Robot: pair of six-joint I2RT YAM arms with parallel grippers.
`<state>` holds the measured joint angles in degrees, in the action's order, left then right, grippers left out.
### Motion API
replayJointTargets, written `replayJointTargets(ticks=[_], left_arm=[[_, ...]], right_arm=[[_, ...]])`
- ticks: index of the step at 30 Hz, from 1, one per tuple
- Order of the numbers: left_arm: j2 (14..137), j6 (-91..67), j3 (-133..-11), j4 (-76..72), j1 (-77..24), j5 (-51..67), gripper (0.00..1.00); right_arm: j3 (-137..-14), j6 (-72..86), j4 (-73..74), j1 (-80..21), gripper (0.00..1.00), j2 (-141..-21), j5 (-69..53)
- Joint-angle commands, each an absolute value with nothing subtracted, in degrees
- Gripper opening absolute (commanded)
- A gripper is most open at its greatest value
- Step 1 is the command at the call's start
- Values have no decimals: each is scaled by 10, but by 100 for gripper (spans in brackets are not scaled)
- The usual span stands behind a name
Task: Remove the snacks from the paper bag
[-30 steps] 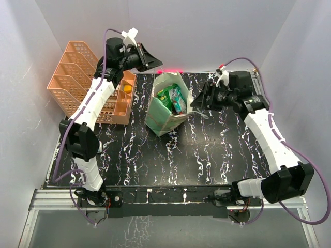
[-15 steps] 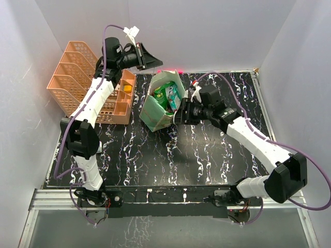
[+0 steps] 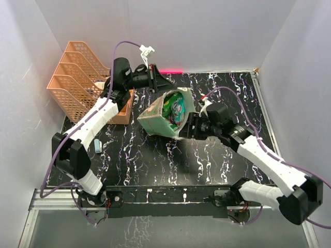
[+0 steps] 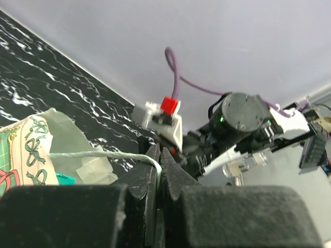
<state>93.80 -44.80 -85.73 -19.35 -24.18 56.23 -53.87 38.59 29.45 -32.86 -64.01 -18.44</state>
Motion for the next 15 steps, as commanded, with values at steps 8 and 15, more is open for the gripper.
replayJointTargets(ticks=[8,15], left_arm=[[830,-418,-773,-249,-273,556,0],[815,-434,-742,-260,-281,547,0]], right_arm=[[-600,320,457,-330,73,-549,24],[-651,300,396,-330,70,-598,-57]])
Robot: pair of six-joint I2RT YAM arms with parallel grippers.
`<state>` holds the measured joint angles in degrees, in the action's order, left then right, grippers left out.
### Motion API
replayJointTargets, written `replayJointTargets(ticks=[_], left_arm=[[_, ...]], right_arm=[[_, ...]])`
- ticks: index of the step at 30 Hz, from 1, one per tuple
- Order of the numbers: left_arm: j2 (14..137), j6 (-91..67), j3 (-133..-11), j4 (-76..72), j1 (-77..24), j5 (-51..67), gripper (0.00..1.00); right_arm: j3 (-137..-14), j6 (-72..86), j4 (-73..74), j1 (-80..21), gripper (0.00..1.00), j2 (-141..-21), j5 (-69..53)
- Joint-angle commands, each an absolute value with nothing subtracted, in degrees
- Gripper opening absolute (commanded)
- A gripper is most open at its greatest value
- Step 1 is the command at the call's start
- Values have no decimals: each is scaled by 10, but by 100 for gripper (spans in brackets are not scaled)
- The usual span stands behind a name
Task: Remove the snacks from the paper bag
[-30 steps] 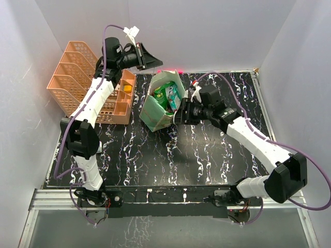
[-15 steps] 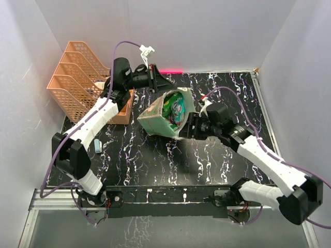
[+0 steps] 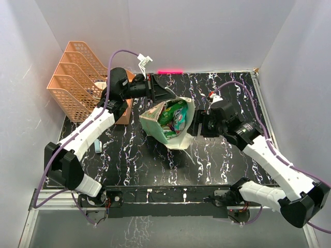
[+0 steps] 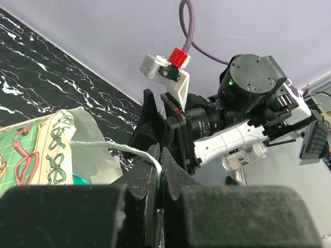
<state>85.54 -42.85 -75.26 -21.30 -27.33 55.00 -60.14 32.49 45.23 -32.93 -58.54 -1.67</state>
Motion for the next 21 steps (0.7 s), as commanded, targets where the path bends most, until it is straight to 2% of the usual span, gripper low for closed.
replayJointTargets(ticks=[1,5,13,17,21], left_arm=[[812,-438,-737,-263,-282,542,0],[805,-444,-731,-263,-287,525,0],[795,-441,-727,-238,-293,481,0],[791,-440,-724,-233,-296,471,0],[787,-445,-722,-228,-301,463,0]], right_arm=[[-652,301,378,-330,69,-599,-77],[-648,342,339,-342,65,-597,-76],[-663,419,318,-441,59,-625,49],[-669,477,337,-477,52,-662,170],[-655,524,325,-479,51,-679,271]])
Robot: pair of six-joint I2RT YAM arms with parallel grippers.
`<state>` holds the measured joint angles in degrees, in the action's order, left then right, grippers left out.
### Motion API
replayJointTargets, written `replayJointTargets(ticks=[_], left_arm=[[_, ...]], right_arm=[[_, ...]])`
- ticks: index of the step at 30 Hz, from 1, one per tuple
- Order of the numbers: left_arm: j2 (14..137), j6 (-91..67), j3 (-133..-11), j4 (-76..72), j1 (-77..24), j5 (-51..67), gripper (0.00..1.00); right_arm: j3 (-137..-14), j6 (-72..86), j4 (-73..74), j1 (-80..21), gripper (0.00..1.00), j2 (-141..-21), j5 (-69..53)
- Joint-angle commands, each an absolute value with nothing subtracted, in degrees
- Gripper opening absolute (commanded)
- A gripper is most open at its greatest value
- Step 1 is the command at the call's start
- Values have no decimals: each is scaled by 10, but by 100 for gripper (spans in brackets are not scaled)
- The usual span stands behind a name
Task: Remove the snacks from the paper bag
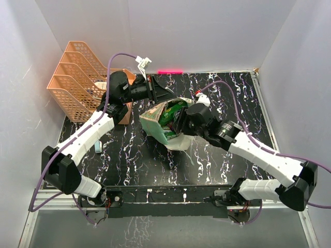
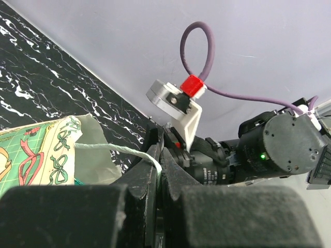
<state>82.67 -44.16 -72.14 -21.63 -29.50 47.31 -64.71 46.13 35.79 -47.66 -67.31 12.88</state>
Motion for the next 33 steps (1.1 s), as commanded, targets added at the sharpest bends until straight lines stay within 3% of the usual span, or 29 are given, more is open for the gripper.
replayJointTargets(ticks=[1,8,13,25,33], left_arm=[[786,-446,-722,-227,-303,461,0],[787,-443,-722,-214,-307,448,0],[786,-440,-724,-194,-308,433,0],[779,-422,-739,-148,-308,409,0],[781,-421,-747,-133,-308,410,0]], right_arm=[[-653,528,318,-479,50,-684,283],[-646,534,254,-479,50,-731,334],[-661,580,288,-479,50,-761,358],[-596,611,279,-479,54,-693,297],[-600,645,285,-477,53,-724,336]])
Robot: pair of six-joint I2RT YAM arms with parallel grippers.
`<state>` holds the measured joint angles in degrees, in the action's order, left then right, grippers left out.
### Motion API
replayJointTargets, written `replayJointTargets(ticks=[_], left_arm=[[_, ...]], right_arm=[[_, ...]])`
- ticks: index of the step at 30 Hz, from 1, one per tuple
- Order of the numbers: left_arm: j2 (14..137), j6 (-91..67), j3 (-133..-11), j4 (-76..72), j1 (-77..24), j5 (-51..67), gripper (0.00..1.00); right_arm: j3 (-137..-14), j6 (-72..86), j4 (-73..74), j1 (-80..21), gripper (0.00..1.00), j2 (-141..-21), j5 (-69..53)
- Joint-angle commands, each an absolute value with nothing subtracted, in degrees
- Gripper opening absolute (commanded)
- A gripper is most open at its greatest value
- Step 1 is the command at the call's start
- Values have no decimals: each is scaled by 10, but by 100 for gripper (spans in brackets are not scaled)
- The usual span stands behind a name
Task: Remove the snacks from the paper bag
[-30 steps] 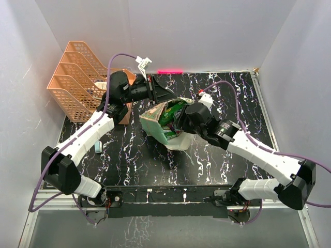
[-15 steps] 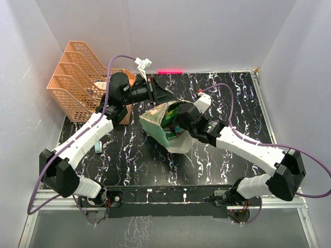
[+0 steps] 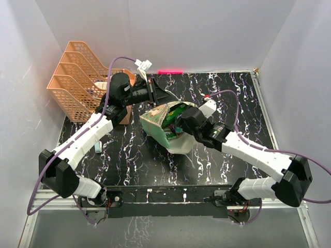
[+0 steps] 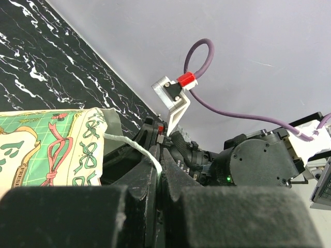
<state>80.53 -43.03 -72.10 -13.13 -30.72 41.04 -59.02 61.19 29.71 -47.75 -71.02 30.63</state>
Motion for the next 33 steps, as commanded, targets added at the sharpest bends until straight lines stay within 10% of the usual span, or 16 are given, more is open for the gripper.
replayJointTargets(ticks=[1,25,33], left_arm=[[780,-419,-749,-131,-308,409,0],[795,-413,-763,-108,-309,407,0],[789,-400,-764,-91,-309,398,0]], right_arm=[[-602,654,290,-478,53,-727,337],[-588,625,245,-469,51,-772,400],[-597,592,219,-466,13,-779,390]])
